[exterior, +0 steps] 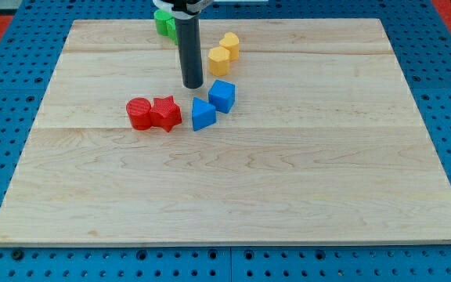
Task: Drag the blue cube right to the blue triangle
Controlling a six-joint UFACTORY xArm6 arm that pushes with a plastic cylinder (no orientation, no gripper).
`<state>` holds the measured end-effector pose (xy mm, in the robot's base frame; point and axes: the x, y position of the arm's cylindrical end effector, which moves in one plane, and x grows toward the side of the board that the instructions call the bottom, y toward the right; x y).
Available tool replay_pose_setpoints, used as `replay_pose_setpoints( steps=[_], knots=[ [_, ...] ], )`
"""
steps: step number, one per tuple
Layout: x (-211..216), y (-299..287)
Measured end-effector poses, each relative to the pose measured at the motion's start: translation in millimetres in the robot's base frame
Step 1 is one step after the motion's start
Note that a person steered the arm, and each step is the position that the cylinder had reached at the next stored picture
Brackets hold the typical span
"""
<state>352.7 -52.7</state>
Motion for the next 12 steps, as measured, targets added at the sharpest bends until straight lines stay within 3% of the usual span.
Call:
replay_pose_setpoints(
  steps=[4,8,10,12],
  knots=[
    [14.8,75.1],
    [39.2,77.9],
    [-27.6,88.4],
    [-38.4,91.8]
  ],
)
